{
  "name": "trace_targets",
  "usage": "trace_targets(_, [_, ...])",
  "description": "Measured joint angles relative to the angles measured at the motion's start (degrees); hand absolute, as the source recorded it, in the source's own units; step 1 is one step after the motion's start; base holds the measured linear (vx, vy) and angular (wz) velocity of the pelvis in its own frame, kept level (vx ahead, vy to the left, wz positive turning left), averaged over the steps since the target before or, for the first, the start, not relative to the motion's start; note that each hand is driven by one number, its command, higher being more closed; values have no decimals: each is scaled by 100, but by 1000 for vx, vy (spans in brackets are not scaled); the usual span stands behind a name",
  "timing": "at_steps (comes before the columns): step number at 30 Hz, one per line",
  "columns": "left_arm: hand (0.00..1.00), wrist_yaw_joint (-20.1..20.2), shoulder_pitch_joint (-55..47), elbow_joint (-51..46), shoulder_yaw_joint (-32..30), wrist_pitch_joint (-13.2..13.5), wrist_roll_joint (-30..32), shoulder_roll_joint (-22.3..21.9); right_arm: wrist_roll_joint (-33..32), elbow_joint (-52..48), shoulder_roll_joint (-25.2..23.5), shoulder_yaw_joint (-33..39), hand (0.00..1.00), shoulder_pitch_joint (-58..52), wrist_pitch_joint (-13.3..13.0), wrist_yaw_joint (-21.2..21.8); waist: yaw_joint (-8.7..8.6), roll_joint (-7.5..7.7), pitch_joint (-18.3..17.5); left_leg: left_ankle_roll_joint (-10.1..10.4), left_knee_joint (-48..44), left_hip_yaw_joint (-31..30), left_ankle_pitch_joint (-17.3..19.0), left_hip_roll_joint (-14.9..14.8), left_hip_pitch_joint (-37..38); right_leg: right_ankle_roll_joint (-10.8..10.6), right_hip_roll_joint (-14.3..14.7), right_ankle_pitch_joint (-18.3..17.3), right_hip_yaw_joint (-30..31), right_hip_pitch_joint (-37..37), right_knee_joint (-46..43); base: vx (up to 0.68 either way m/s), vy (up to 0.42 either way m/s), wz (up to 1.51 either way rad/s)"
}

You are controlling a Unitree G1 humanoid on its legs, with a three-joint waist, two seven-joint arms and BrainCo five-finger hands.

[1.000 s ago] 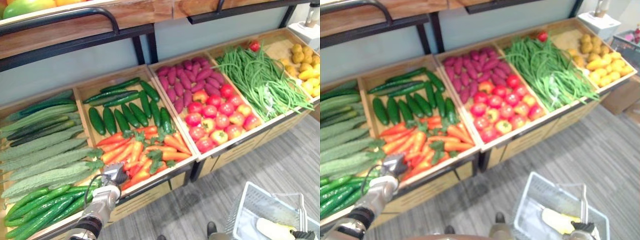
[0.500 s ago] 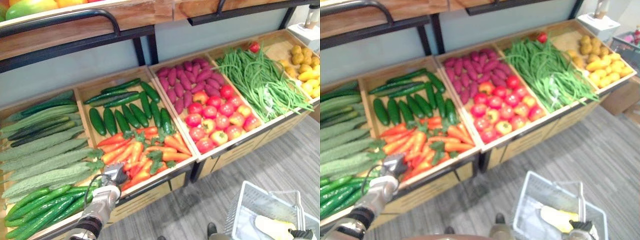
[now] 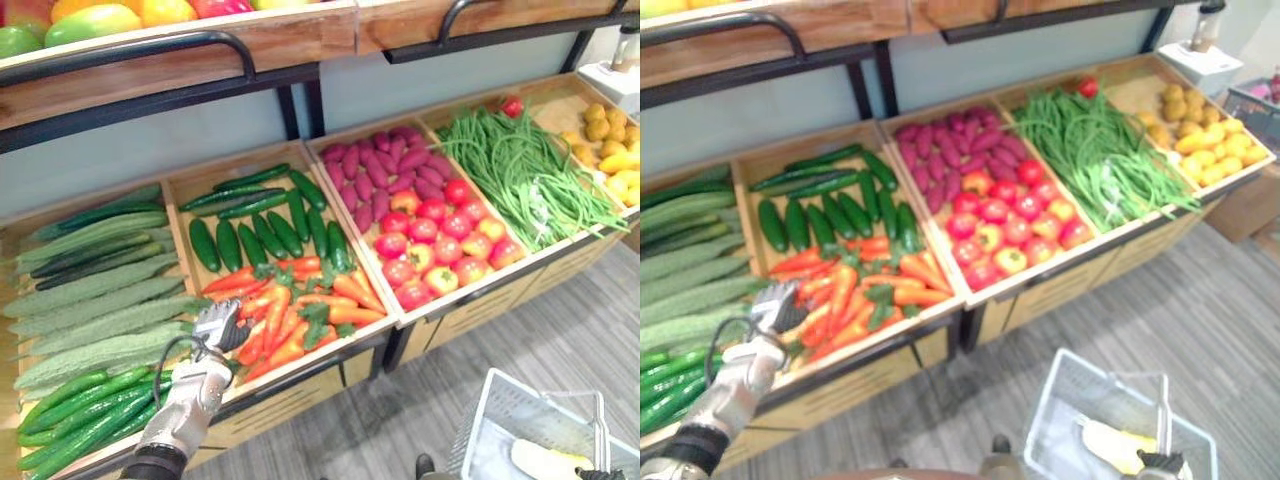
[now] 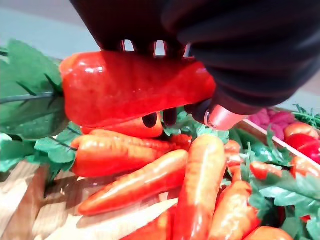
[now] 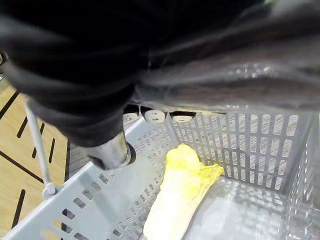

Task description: Pick vegetable in the basket

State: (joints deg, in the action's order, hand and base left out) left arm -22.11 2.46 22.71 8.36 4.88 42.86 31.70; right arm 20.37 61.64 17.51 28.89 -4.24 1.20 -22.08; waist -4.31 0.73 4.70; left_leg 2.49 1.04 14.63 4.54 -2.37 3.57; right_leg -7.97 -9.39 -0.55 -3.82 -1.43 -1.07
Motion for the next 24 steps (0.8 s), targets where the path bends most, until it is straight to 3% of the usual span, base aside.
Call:
trace_targets(10, [100, 1, -189, -699, -188, 85, -25, 17, 1, -2, -91, -1, 100, -83, 6, 14, 43, 9, -39, -9, 324, -62, -190, 15, 171, 8, -1, 6, -51, 43, 20, -14, -1, 2])
trace_targets(17, [100, 0, -255, -1520, -192, 255, -451, 18, 23, -67, -91, -37, 100, -38, 5, 22, 42, 17, -46, -8, 388, -58, -196, 46, 182, -1, 8, 13, -51, 74, 92, 0, 0, 0])
trace_targets(24, [100, 11, 22, -2031, 610, 470, -620, 114, 228, -466, -67, -630, 100, -49, -30, 109, -7, 17, -49, -11, 376, 34, -184, 49, 245, 48, 8, 59, 45, 77, 80, -23, 0, -6])
